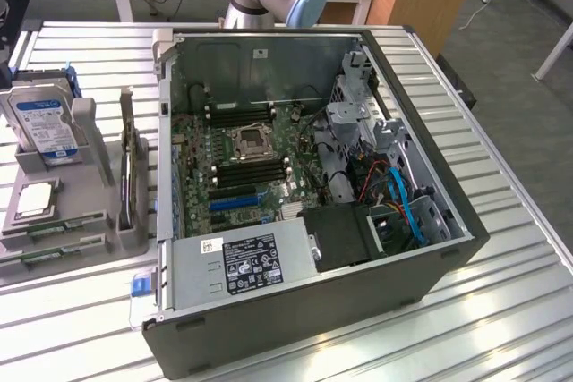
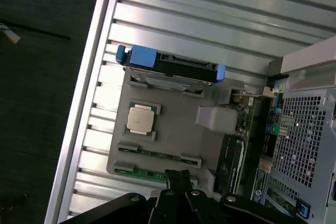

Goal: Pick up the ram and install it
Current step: 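Pick up the ram and move it above insertion slot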

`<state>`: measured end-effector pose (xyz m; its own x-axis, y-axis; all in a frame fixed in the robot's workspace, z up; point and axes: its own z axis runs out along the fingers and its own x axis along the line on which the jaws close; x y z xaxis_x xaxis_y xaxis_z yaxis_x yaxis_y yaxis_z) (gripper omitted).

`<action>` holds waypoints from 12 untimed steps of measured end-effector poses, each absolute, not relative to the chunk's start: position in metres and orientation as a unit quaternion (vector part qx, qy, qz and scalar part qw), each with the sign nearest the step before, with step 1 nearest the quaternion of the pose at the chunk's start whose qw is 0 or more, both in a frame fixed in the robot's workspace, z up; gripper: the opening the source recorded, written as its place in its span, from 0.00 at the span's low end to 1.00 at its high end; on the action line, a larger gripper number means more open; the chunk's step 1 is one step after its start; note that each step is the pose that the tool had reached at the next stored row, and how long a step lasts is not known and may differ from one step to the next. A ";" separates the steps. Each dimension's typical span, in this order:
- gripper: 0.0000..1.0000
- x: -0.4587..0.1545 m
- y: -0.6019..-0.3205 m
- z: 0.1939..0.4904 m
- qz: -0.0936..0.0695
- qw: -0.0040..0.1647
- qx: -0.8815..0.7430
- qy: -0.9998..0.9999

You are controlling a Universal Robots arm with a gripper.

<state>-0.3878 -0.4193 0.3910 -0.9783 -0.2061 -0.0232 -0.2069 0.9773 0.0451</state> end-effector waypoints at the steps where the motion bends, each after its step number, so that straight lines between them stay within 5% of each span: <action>1: 0.10 -0.388 -0.419 0.391 0.024 0.009 -0.113 0.993; 12: 0.10 -0.388 -0.419 0.391 0.024 0.007 -0.212 0.977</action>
